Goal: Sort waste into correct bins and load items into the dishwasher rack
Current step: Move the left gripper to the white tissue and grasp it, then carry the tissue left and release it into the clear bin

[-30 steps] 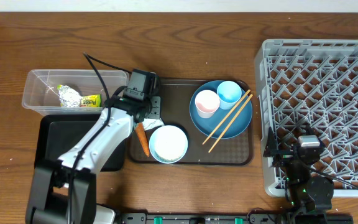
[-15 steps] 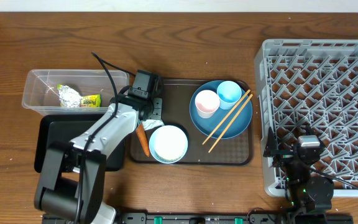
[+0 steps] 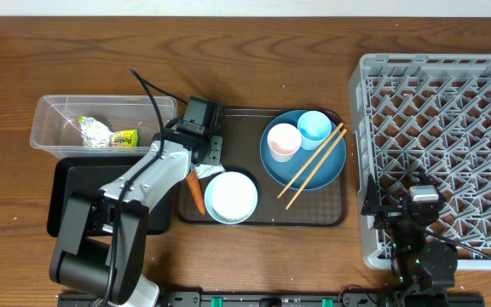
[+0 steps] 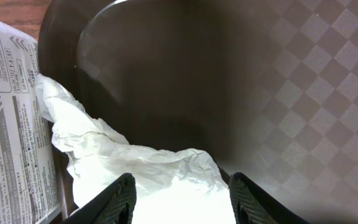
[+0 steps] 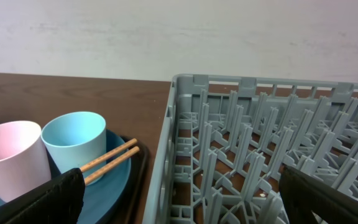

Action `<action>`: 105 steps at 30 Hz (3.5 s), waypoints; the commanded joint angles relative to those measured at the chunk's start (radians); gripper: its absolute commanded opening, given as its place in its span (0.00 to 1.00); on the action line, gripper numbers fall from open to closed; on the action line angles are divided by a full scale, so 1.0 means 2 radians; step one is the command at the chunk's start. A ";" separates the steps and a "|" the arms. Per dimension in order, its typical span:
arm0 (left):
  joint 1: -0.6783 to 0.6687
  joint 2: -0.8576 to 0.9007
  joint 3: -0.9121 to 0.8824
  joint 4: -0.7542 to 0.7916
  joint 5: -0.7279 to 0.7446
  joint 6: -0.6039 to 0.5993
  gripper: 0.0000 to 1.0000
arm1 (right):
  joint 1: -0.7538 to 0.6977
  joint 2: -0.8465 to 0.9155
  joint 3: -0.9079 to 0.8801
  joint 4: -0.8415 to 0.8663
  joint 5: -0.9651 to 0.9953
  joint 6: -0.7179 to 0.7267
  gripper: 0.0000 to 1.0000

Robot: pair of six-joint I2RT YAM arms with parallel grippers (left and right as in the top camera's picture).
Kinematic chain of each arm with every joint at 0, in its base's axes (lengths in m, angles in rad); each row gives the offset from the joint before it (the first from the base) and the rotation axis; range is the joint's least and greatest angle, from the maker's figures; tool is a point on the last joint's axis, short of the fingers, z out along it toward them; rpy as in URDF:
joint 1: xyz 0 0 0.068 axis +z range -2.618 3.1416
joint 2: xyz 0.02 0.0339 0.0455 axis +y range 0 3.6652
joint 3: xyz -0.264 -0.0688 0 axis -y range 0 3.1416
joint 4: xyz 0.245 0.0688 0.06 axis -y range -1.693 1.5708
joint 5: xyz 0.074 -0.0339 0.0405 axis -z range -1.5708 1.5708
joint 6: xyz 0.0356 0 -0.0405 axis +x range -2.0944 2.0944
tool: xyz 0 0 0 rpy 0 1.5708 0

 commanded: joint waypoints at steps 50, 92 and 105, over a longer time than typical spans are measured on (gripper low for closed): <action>0.003 -0.174 -0.006 0.005 -0.050 0.004 0.06 | -0.006 0.000 -0.001 -0.002 -0.001 0.007 0.99; 0.130 -0.072 -0.008 0.048 -0.172 -0.219 0.35 | -0.006 0.003 -0.001 -0.002 -0.001 0.007 0.99; 0.130 -0.092 -0.008 0.038 -0.172 -0.217 0.56 | -0.005 0.003 -0.001 -0.002 -0.001 0.007 0.99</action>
